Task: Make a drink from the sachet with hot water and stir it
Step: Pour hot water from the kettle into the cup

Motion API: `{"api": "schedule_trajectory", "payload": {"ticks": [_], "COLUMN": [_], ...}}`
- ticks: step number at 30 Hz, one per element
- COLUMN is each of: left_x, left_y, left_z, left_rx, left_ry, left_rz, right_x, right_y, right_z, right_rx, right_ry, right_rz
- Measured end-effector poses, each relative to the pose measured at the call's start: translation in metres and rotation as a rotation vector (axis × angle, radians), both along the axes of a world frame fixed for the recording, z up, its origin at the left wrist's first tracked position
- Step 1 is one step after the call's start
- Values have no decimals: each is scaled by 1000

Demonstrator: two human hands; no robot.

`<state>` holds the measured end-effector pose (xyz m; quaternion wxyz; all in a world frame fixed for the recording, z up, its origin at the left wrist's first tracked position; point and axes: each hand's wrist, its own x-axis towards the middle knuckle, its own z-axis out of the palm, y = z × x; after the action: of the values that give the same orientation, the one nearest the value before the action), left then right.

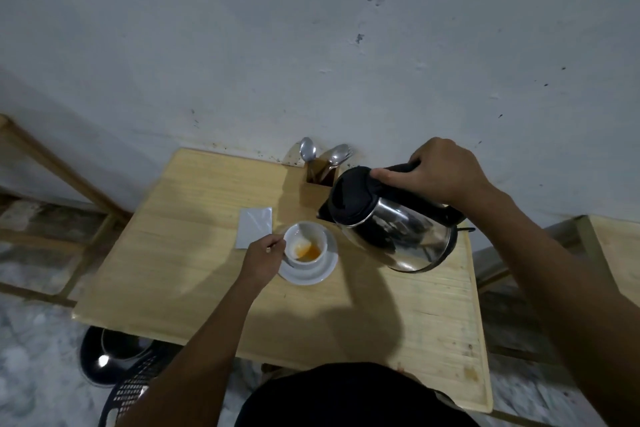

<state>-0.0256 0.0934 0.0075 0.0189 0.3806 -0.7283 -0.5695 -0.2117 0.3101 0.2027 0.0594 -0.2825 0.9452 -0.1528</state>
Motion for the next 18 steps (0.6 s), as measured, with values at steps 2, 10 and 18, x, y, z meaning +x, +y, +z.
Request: {"api": "schedule_trajectory", "payload": {"ticks": [2, 10, 18], "left_x": [0, 2, 2], "left_y": [-2, -10, -10], "left_z": [-2, -9, -8], "left_rx": [-9, -31, -39], "left_ry": [17, 49, 45], "left_rz": [-21, -86, -86], "right_x": [6, 16, 22], "right_y": [-10, -43, -63], "right_z": [3, 5, 8], "right_rx": [69, 291, 427], "right_ry": [-5, 11, 47], "right_rz": [5, 54, 122]}}
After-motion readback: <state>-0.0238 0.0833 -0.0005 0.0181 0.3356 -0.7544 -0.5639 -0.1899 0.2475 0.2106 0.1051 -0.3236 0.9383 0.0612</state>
